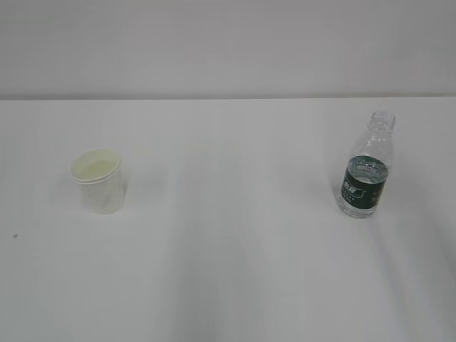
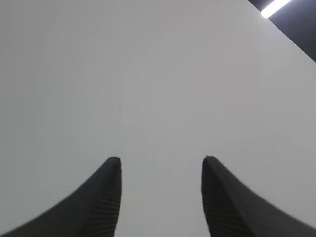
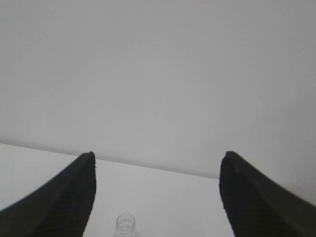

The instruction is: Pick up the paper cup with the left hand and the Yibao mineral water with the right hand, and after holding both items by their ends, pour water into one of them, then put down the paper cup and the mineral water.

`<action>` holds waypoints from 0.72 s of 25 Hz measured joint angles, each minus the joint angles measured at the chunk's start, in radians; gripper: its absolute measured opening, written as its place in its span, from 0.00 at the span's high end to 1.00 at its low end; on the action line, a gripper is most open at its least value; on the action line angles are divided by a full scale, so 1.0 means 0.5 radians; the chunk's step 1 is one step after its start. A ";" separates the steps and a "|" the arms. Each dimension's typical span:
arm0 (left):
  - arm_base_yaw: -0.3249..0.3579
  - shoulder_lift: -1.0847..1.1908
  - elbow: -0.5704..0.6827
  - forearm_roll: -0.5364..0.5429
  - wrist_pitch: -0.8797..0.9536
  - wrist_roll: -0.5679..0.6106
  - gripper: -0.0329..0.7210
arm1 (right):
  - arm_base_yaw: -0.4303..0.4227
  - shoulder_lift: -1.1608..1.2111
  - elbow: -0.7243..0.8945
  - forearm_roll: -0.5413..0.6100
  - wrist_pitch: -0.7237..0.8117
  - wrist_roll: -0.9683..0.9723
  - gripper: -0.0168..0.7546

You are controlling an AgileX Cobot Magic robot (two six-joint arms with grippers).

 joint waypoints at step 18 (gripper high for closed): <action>0.000 -0.040 -0.266 0.237 0.494 0.000 0.50 | 0.000 -0.124 -0.167 0.000 0.222 0.004 0.22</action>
